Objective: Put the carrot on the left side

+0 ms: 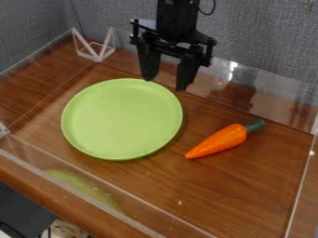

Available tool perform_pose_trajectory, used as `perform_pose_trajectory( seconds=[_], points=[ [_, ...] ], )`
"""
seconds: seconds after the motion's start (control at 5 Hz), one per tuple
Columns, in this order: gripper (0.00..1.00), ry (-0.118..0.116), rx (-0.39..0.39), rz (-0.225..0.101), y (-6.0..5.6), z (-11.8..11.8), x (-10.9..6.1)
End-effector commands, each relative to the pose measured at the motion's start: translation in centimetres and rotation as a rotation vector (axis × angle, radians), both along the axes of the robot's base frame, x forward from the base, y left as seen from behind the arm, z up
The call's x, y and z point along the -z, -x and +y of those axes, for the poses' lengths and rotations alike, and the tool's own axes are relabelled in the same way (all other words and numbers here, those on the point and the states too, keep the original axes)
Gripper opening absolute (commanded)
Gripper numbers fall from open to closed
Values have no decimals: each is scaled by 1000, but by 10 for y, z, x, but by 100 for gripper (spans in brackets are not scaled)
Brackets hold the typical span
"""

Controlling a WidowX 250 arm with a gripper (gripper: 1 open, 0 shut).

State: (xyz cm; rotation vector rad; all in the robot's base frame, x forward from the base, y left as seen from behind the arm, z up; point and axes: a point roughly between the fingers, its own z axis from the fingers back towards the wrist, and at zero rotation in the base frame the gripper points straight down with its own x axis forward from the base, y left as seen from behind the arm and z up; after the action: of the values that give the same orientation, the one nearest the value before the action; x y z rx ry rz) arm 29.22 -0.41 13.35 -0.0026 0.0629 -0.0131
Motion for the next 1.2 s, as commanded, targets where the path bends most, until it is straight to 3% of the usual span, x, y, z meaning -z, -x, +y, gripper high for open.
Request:
perform_pose_trajectory(
  seconds=[0.0,0.4,0.6,1.0],
  points=[
    [100,7,94,21,-2,-13,12],
    [100,13,381,45,-11,-69,43],
    [100,-1,477,54,-11,-91,59],
    [100,-4,514,57,-18,-94,82]
  ],
)
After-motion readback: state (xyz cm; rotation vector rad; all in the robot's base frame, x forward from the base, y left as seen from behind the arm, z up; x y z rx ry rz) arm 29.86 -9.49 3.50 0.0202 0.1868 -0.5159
